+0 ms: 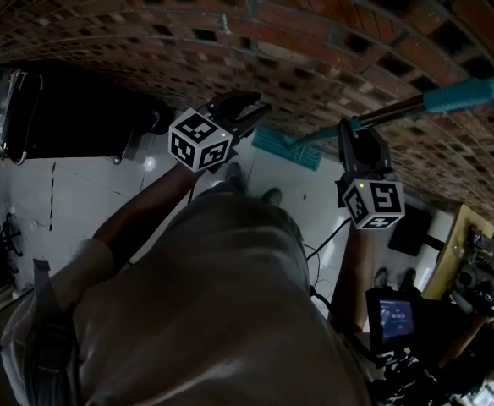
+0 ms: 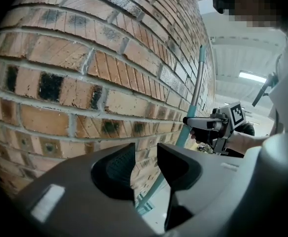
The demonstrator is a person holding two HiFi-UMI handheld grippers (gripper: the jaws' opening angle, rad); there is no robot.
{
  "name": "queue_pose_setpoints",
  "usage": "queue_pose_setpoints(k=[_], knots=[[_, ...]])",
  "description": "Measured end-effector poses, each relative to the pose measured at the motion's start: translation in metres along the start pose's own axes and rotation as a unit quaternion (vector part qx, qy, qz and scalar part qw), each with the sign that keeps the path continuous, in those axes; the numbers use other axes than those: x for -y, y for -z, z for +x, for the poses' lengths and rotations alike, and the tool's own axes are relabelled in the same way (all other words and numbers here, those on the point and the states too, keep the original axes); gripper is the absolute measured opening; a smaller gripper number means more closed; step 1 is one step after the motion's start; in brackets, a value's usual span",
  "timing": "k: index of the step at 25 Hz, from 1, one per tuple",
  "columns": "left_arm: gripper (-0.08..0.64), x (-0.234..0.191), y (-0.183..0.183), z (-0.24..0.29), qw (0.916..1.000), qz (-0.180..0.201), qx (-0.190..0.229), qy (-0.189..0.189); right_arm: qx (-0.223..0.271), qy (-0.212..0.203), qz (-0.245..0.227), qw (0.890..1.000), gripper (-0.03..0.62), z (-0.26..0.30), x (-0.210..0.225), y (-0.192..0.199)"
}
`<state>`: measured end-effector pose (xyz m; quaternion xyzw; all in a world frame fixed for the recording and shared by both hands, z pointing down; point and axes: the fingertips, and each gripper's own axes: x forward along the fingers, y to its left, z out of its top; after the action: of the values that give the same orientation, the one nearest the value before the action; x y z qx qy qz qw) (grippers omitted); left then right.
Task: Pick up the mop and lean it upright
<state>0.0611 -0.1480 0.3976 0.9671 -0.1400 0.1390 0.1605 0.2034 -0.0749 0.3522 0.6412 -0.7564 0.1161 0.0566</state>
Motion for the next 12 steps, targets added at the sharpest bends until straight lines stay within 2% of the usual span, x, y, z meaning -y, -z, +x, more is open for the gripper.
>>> queue_pose_setpoints(k=[12], knots=[[0.166, -0.007, 0.019, 0.006, 0.9998, -0.006, -0.015, -0.011, -0.04, -0.009, 0.002, 0.999, 0.103, 0.027, 0.001, 0.041]])
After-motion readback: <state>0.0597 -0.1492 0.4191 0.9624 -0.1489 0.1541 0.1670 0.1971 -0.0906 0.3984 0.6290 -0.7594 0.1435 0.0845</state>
